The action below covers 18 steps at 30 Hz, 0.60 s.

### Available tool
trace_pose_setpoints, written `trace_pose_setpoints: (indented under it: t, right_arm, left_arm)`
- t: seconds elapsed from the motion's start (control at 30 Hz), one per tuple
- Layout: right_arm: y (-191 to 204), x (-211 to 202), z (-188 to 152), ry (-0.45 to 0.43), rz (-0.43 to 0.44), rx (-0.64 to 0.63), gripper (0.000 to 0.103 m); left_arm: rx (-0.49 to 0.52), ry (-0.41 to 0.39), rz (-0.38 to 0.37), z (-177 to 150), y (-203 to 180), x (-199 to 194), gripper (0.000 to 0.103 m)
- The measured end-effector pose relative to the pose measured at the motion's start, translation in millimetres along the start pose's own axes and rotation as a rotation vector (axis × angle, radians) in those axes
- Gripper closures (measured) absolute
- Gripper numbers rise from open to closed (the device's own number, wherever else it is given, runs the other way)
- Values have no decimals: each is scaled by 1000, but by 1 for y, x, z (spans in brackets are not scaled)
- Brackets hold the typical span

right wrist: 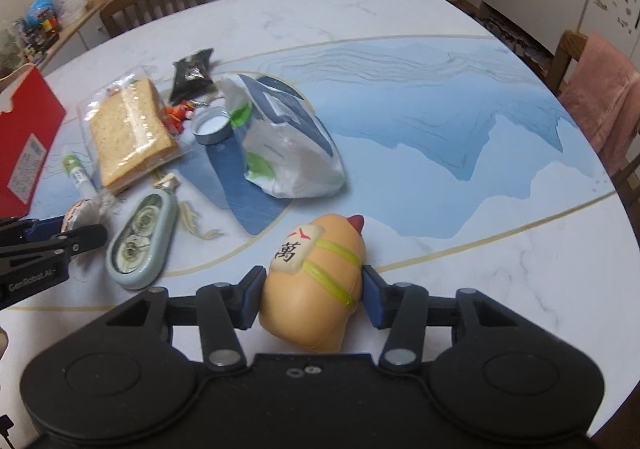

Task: Organize objects
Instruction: 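Carry the plush and cat figure with both grippers over the red box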

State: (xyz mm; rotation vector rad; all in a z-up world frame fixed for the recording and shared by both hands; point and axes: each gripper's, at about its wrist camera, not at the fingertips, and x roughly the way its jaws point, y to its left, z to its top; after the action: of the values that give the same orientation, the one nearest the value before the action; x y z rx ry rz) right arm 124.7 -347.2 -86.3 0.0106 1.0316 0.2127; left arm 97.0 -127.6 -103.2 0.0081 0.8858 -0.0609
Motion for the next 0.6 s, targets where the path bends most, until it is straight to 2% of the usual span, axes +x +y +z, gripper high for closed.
trace_pose_setpoints:
  t: [0.13,0.37,0.6]
  right_arm:
    - [6,-14,1,-20,29,-37,54]
    - [25,-46,11,-62,140,-135,54]
    - [56,-73,28,-101,244,-261,54]
  left_arm:
    - [-26,-2,19,0,-2,-13,70]
    - [-82,-31,61,4,1,-49,70]
    - [-123,-97,84,10,14,-95,70]
